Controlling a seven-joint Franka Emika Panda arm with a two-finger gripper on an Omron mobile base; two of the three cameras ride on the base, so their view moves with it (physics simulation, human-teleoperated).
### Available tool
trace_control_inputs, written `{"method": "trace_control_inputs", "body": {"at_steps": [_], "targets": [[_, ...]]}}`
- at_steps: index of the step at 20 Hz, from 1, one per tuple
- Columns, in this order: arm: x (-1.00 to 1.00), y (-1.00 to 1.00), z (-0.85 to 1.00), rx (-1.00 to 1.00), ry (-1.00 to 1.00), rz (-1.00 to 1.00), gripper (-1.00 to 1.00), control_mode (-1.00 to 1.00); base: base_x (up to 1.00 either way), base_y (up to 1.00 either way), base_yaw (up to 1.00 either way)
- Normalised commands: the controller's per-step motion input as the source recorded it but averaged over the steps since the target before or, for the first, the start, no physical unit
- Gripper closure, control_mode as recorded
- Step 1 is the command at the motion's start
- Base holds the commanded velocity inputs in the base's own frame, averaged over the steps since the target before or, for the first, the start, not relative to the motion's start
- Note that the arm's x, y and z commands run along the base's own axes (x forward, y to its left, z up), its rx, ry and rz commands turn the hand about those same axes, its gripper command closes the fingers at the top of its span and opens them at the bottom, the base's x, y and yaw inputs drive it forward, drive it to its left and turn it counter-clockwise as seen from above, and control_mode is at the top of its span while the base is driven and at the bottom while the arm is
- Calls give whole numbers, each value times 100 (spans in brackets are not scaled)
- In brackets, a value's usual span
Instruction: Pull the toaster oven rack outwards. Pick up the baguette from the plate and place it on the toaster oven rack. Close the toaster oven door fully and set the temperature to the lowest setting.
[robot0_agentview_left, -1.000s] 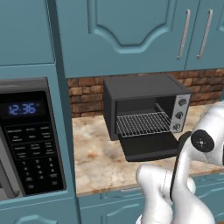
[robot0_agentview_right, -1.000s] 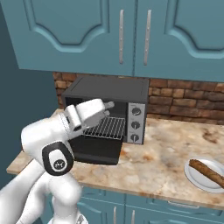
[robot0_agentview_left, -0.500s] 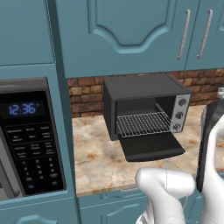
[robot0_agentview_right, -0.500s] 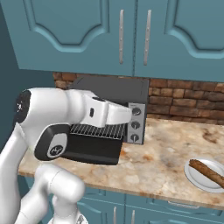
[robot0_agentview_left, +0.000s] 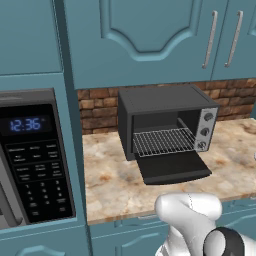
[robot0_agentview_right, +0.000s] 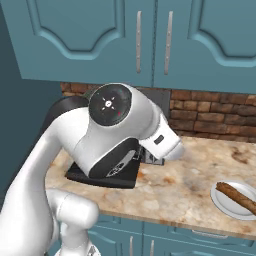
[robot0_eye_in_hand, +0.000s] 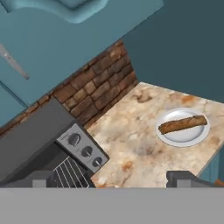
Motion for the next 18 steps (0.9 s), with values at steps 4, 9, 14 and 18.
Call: {"method": "trace_control_inputs", "body": {"at_steps": [4, 9, 14, 18], "targets": [[0, -52, -28, 28, -10, 0, -100, -100, 0, 0, 0], [1, -21, -43, 2, -1, 0, -100, -100, 0, 0, 0], [12, -9, -64, 0, 2, 0, -100, -100, 0, 0, 0], [13, -19, -60, 6, 3, 0, -100, -100, 0, 0, 0]]}}
